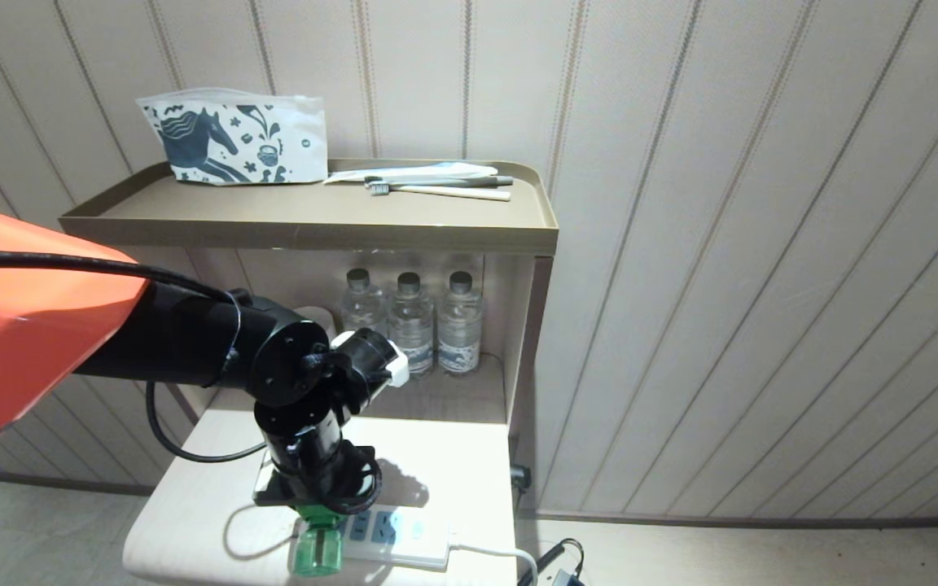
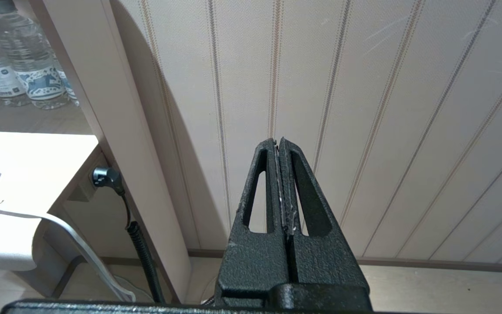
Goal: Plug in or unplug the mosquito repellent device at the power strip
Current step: Insert the plug into the socket
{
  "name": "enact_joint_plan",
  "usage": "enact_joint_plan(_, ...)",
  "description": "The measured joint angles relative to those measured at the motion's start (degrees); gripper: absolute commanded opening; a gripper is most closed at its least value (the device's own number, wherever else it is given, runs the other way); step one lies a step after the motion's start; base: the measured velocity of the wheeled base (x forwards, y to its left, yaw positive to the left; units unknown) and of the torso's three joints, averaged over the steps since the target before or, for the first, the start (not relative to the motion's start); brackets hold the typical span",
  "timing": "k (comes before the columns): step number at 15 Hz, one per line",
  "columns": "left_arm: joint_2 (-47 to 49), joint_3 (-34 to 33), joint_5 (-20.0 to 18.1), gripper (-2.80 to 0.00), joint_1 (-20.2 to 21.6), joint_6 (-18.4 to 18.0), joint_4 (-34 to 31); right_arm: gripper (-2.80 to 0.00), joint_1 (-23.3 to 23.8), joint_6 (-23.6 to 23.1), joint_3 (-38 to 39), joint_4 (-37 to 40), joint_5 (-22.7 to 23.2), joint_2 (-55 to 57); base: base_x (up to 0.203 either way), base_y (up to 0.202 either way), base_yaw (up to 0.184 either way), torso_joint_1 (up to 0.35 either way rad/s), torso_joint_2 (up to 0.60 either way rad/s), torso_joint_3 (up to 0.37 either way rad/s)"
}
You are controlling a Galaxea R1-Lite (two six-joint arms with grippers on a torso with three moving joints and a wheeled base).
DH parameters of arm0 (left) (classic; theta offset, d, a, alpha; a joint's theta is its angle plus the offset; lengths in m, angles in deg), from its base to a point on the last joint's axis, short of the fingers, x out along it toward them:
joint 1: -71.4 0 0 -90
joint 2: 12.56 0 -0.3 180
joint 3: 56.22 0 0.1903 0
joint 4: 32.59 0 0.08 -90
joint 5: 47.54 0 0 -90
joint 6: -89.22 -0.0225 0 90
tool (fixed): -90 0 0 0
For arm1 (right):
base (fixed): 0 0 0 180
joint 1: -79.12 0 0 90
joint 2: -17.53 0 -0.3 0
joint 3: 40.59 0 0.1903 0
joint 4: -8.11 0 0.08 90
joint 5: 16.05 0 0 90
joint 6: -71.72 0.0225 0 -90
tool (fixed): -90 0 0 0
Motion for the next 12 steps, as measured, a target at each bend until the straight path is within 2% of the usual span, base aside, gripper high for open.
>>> enact_joint_plan(12,1.8,-0.5,-0.6,-2.8,1.4,-1.2,2.0,-2.8,-0.1,0.0,0.0,0.0,0.0,0.0,0.0,0.0,0.0,0.0,0.0,0.0)
